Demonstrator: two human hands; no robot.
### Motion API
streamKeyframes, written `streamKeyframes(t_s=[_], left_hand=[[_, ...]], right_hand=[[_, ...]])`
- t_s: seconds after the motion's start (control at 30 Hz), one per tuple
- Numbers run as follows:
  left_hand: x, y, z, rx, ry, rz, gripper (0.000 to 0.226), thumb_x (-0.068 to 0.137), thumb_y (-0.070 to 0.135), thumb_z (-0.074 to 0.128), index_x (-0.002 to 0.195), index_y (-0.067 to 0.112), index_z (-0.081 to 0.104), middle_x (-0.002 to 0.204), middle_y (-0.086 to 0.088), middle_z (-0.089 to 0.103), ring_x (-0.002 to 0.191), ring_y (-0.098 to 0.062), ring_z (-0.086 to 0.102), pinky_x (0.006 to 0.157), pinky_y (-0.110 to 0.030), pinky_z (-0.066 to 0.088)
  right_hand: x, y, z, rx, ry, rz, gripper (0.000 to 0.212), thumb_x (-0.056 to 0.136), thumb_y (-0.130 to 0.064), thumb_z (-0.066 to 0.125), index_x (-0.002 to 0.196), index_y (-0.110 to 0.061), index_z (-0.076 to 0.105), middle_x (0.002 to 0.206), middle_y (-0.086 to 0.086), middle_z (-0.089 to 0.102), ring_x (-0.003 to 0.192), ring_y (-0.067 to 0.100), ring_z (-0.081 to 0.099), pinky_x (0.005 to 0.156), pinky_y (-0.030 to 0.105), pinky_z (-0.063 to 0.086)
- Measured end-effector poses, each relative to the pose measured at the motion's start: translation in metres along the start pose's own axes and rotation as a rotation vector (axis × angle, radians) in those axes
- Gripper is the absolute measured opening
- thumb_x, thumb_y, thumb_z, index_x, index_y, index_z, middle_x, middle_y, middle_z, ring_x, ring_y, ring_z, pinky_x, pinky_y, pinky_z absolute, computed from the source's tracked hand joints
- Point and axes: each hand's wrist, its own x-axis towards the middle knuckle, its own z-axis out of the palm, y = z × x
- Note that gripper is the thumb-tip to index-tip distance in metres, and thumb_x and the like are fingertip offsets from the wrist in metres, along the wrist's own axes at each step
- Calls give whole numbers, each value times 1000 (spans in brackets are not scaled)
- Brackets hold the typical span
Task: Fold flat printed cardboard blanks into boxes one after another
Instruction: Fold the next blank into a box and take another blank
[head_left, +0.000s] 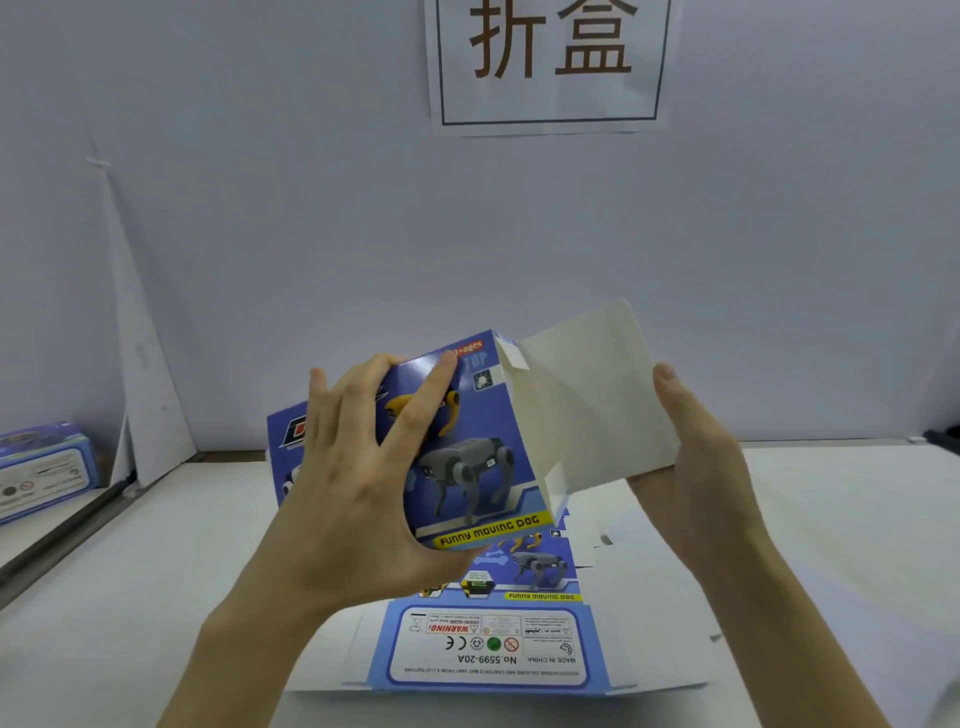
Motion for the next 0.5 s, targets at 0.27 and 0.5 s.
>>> streamKeyframes(t_s=[0.27,0.5], left_hand=[[1,3,1,13,12,24,116,54,76,62,146,15,27,137,-17,35,133,-18,20,105,-69,24],[-1,-1,0,12,-22,-29,115,55,76,62,147,19,22,139,-17,32,133,-27,28,113,-56,6]], right_hand=[[-1,5,-6,-52,118,49,25,94,-14,53,113,-20,68,104,0,74,81,10,70,60,24,56],[-4,10,7,-104,119,23,20,88,-23,58,100,-23,74,93,-1,74,77,11,68,59,27,56]])
